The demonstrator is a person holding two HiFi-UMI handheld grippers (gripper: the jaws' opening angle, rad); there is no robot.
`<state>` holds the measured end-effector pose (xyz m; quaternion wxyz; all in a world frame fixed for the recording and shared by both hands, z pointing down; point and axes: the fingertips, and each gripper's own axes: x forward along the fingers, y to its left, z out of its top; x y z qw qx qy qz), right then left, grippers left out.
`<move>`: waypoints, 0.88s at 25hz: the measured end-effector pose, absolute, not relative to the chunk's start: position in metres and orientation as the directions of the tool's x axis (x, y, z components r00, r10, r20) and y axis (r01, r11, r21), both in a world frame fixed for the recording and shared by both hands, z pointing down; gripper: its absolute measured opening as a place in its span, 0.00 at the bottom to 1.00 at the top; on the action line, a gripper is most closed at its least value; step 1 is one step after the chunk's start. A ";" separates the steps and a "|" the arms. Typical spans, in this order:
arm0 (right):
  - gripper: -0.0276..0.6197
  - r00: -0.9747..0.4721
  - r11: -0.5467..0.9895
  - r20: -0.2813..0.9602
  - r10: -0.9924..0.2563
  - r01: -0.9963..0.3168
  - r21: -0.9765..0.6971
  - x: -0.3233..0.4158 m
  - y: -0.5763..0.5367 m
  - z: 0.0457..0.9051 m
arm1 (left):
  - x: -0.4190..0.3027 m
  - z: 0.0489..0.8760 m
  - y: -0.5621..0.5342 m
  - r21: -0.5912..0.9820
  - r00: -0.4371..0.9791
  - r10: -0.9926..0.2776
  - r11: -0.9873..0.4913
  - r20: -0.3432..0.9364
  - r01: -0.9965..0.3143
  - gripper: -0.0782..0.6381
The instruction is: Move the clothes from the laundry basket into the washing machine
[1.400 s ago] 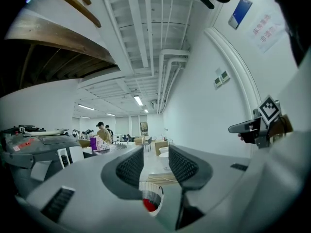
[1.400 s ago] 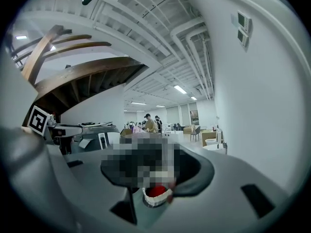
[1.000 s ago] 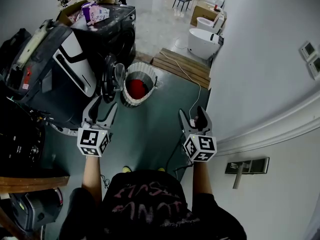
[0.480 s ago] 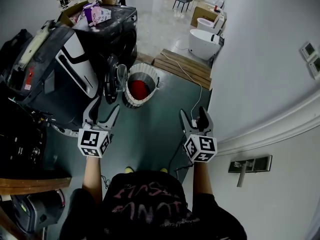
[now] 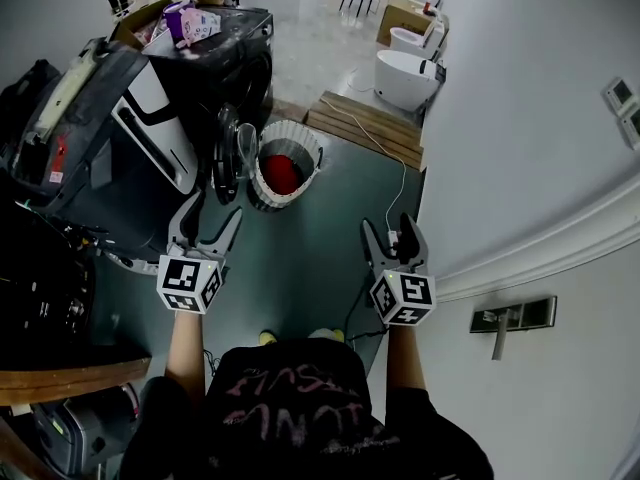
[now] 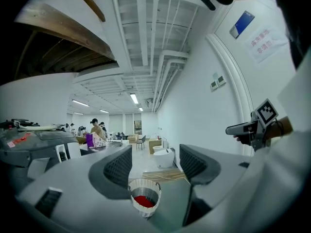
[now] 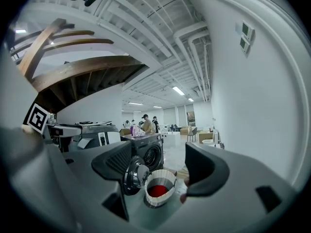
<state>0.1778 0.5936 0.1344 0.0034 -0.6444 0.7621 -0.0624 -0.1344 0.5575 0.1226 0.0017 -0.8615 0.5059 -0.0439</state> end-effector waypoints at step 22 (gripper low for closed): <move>0.58 -0.089 0.074 0.108 -0.990 -0.989 -0.129 0.241 0.504 0.163 | -0.086 0.150 0.453 -0.013 0.524 -0.845 -0.529 0.110 -0.849 0.54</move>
